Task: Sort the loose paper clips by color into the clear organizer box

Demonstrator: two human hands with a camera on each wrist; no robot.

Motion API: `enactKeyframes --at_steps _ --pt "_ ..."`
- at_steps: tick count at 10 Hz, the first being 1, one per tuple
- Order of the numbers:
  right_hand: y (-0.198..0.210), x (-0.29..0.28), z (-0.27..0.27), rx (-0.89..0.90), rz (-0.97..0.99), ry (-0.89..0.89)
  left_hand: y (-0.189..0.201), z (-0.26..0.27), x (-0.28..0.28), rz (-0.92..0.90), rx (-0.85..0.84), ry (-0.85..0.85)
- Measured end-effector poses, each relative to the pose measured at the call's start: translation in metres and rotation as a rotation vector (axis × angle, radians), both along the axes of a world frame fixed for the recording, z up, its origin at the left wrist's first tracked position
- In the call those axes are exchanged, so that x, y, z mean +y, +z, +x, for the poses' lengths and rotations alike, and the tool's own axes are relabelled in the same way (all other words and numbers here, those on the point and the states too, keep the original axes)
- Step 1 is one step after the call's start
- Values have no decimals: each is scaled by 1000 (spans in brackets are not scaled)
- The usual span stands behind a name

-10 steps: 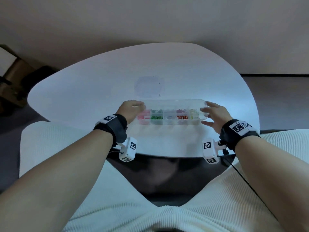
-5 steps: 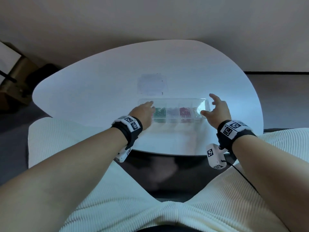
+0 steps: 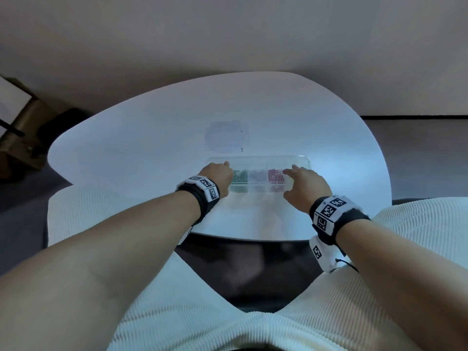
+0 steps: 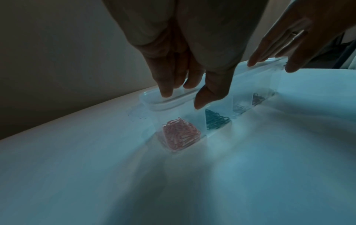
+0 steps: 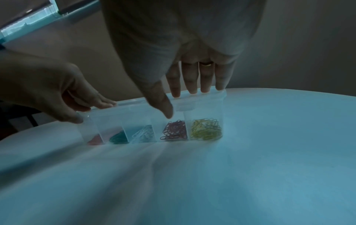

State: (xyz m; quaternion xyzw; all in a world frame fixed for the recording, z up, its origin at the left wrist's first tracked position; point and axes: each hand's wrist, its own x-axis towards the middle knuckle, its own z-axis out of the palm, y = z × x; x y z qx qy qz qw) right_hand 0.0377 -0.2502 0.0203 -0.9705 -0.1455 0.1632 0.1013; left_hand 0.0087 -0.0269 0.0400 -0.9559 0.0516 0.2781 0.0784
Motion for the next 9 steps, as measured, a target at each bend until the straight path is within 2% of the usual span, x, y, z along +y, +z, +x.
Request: enactKeyframes --at_steps 2,6,8,9 --pt "-3 0 -1 -133 -65 21 -16 -7 3 -64 -65 44" --pt "1 12 -8 -156 -192 46 -22 -16 1 -168 -128 114" --pt "17 18 -4 -112 -269 93 -15 -15 2 -194 -117 166" --pt "35 19 0 -1 -300 164 -3 -21 1 -254 -217 224"
